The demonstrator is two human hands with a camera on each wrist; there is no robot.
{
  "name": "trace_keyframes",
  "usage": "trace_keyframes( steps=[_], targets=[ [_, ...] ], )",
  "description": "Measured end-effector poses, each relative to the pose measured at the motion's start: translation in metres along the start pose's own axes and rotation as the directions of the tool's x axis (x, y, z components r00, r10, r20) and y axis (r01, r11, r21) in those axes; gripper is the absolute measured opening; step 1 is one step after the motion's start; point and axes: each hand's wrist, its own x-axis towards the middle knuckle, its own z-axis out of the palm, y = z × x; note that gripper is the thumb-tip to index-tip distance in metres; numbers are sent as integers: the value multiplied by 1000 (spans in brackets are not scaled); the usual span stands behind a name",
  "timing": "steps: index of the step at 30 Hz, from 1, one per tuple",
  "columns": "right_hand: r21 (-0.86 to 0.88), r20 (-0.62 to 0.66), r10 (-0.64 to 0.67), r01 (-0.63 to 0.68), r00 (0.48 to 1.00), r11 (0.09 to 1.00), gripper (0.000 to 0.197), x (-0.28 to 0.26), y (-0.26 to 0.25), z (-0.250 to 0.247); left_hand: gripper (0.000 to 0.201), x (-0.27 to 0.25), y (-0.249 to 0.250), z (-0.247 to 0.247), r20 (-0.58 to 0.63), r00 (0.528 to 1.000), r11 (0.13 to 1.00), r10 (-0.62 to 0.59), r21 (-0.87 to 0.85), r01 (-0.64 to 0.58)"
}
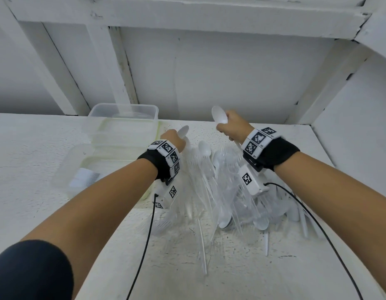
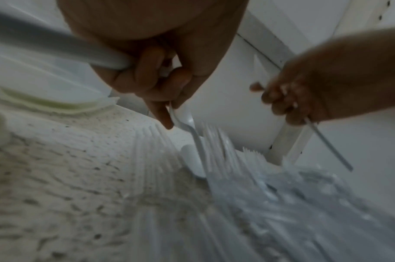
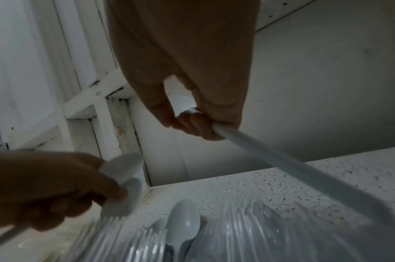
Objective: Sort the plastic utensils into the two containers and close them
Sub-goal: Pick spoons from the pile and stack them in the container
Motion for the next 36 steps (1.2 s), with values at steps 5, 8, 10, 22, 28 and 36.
trace_keyframes(
  steps=[5, 8, 10, 22, 28, 36],
  targets=[
    [-486, 118, 54, 10, 992, 874, 15, 13, -5, 18, 27, -19, 8, -27, -213, 976, 976, 50, -199, -94],
    [-635, 156, 97, 24, 983, 772, 34, 22, -3, 33, 26, -27, 8, -47, -362, 930, 936, 63, -303, -182],
    [-668, 193, 119, 42, 974, 743, 37, 23, -2, 40, 26, -29, 5, -57, -404, 913, 904, 56, -367, -218],
    [-678, 124, 100, 11, 987, 735, 37, 15, -6, 47, 5, -45, -16, -58, -194, 981, 755, -18, -646, -114],
    [-482, 27, 38, -20, 999, 876, 36, 11, -5, 35, 26, -53, 5, -67, -215, 976, 747, 19, -646, -157],
    [225, -248, 81, -24, 965, 974, 41, -2, -29, 15, 28, -49, 30, -64, -261, 964, 694, 40, -687, -215]
  ],
)
